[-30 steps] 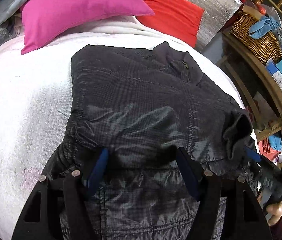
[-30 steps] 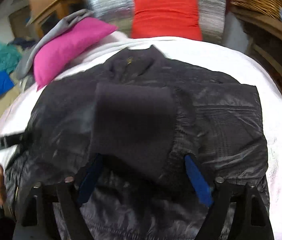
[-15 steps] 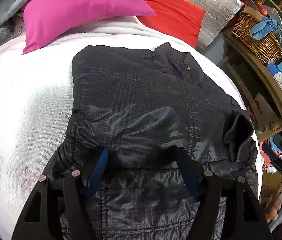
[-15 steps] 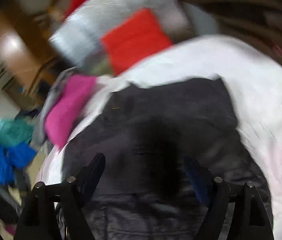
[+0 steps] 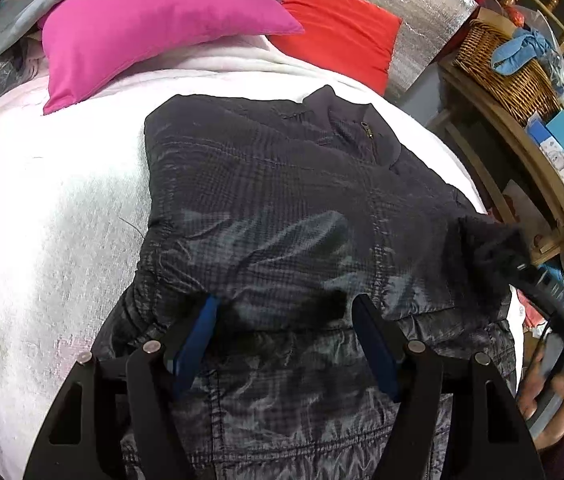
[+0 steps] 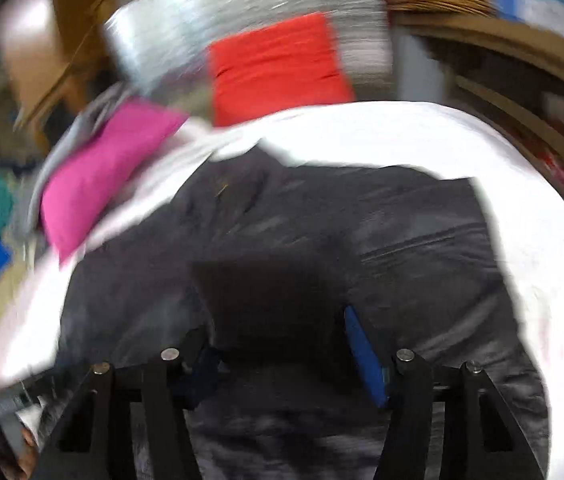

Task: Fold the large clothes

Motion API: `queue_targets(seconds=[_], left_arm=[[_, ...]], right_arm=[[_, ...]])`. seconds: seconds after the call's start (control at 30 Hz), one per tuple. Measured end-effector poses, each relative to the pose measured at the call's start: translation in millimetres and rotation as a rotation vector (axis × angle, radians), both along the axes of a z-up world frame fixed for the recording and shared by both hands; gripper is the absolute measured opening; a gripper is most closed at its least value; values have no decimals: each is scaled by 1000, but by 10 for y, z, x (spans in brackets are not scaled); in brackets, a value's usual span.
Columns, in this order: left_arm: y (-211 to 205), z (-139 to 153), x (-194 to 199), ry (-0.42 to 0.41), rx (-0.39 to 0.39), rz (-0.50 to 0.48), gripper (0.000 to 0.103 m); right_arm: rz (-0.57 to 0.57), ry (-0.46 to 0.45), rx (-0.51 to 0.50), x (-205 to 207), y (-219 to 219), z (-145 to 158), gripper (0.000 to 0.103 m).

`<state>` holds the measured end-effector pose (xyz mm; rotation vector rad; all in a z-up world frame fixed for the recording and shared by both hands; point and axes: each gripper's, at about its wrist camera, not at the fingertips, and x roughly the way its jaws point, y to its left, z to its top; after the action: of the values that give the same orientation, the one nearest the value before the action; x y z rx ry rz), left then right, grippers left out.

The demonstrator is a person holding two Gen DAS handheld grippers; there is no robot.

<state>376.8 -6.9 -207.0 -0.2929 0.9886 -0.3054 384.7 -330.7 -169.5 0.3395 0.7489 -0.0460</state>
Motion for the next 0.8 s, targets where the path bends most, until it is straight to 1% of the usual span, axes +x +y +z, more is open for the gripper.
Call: queue_targets(seconds=[0.07,0.17,0.23,0.27,0.33,0.37,0.43,0.5,0.53,0.57,0.63,0.67,0.8], left_arm=[[11,15,-6,-2,-1,3,71],[24,38,-27,-9,6,-1,71],[51,69,-43,-14,3,0,71],[74,98,-57,-22,-2,3,71],[123,166,-80,-42,-8,11,71],[146,191,-97,-53,-11,16,71],[184,238,-123,-75,-12,27,71],[195,231,-125,-77,32,46,71],[202,214,-117,-73,58,59,71],[213,194,-108,-66,74,70,71],[238,139,-81,-45,89,82,71],[244,116,-69,-37,99,85,71],[189,16,-14,-7,172,77,71]], right_arm=[[-117,-7,143,-97,-548,21,66],[-223,-4,353,-258,-1186,-59,66],[-236,-6,442,-330,-1398,-115,68],[-209,1,505,-333,-1473,-163,69],[-147,16,578,-296,-1500,-225,73],[-116,26,601,-272,-1484,-253,74],[-99,45,582,-227,-1433,-280,74],[-80,60,584,-195,-1410,-304,74],[-89,57,602,-219,-1423,-301,74],[-113,32,644,-248,-1486,-296,74],[-107,-7,716,-297,-1572,-290,74],[-93,-2,739,-293,-1590,-321,74],[-26,82,728,-154,-1416,-450,75]])
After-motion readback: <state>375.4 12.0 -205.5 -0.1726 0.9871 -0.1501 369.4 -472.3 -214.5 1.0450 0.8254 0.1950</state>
